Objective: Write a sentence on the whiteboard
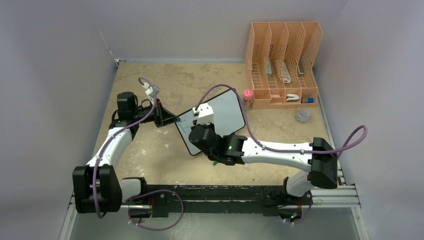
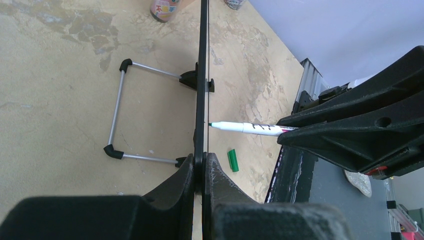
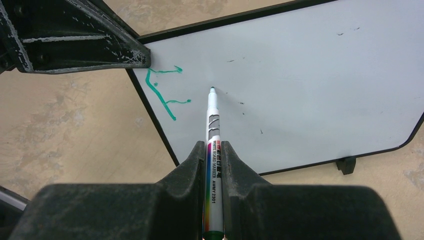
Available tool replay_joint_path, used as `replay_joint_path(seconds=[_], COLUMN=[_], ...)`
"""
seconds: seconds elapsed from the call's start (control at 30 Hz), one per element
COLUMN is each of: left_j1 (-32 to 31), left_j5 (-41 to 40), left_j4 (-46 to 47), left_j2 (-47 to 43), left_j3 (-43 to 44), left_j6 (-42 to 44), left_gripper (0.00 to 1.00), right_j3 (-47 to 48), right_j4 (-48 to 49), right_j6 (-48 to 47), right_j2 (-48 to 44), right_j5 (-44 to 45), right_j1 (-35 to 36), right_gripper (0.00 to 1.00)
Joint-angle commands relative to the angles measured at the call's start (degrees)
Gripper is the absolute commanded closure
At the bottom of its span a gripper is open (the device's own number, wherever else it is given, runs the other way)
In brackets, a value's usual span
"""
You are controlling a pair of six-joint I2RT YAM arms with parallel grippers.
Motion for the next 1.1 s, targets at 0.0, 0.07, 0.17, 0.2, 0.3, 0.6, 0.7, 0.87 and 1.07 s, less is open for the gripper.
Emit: replay_joint_path(seconds=[0.0,0.07,0.17,0.2,0.3,0.6,0.7,0.87,1.07], left_j1=[-0.8,-0.8,-0.8,-0.8,-0.8,-0.8,-0.8,-0.8,-0.8], left_j5=[0.8,0.6,0.7,0.7,0.8,1.0,1.0,1.2,1.4], left_j4=[-1.2,-1.2,-1.3,-1.2,-1.3,-1.1,-1.1,-1.0,-1.1], left_j2=[0.4,0.4,0.7,0.8,0.8,0.8,0.8,0.8,0.9], left_j3=[1.6,1.6,1.6,1.6,1.7,1.6,1.6,1.6,1.6], left_j6=[1.5,1.4,1.4,1.5,1.4,1.4,1.4,1.4,1.4], left_gripper=[1.0,1.0,1.0,1.0,1.0,1.0,1.0,1.0,1.0], right_j3=[0.5,0.5,0.5,0.5,0.4,0.8,1.1,1.1,1.3], right_j4=[2.6,2.6,2.9,2.9,2.7,2.6,2.3,2.3,2.7], right_j6=[0.2,0.1,-0.2,-0.3,-0.3,-0.4,-0.5,-0.6,-0.6], right_j2=[-0.9,-1.0,-1.1,-1.0,-0.8,0.1,0.5,0.9,1.1], right_j5=[1.0,1.0,0.8,0.8,0.8,0.6,0.5,0.9,1.6], right_j1=[-0.2,-0.2,-0.2,-0.2,-0.2,-0.2,-0.2,-0.3,-0.3], right_gripper=[1.0,1.0,1.0,1.0,1.0,1.0,1.0,1.0,1.0])
